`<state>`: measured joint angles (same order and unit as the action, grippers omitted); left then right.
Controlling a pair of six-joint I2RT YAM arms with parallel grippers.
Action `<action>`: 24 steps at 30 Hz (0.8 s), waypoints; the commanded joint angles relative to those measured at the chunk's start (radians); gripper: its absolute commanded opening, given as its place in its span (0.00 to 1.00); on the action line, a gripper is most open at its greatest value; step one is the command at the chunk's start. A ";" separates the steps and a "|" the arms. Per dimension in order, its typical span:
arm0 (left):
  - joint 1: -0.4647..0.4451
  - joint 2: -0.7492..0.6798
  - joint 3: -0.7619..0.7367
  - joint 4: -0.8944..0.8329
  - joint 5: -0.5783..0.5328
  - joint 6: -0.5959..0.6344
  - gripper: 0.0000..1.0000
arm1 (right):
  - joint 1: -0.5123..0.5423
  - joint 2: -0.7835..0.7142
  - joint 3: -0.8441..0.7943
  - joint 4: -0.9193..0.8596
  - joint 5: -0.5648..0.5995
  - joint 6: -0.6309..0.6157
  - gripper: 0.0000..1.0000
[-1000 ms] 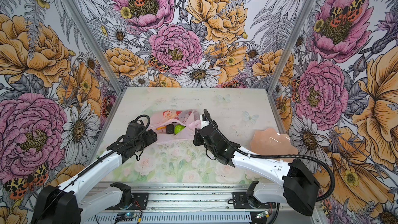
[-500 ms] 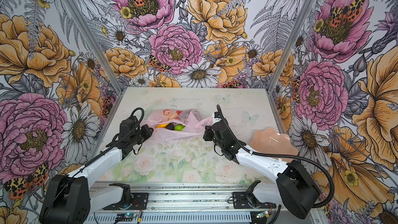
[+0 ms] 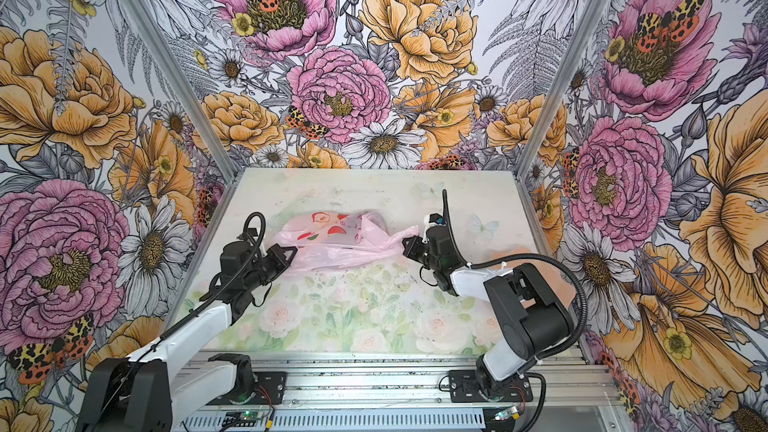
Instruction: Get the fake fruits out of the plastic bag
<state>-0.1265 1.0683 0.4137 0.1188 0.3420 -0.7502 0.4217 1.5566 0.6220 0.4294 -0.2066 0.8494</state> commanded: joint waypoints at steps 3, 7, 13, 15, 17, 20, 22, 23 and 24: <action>-0.082 -0.009 0.092 -0.112 -0.127 0.096 0.00 | 0.140 -0.181 0.053 -0.216 0.172 -0.171 0.63; -0.073 -0.002 0.116 -0.121 -0.143 0.087 0.00 | 0.180 -0.266 0.019 -0.319 0.232 -0.196 0.79; -0.037 0.009 0.126 -0.134 -0.158 0.064 0.00 | 0.203 -0.355 0.000 -0.453 0.314 -0.242 0.92; -0.024 0.009 0.123 -0.130 -0.150 0.054 0.00 | 0.211 -0.395 -0.016 -0.472 0.315 -0.262 0.92; -0.023 0.007 0.126 -0.128 -0.151 0.052 0.00 | 0.233 -0.448 -0.030 -0.502 0.333 -0.280 0.91; -0.037 0.007 0.138 -0.140 -0.160 0.061 0.00 | 0.278 -0.529 -0.047 -0.556 0.357 -0.289 0.90; -0.046 0.007 0.145 -0.150 -0.173 0.069 0.00 | 0.316 -0.589 -0.060 -0.607 0.387 -0.284 0.89; -0.047 0.005 0.145 -0.153 -0.178 0.069 0.00 | 0.334 -0.614 -0.062 -0.636 0.407 -0.280 0.88; -0.048 0.006 0.144 -0.153 -0.180 0.068 0.00 | 0.354 -0.637 -0.061 -0.675 0.432 -0.275 0.88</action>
<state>-0.1680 1.0752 0.5259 -0.0204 0.1970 -0.6994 0.7345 0.9821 0.5694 -0.1341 0.1413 0.5838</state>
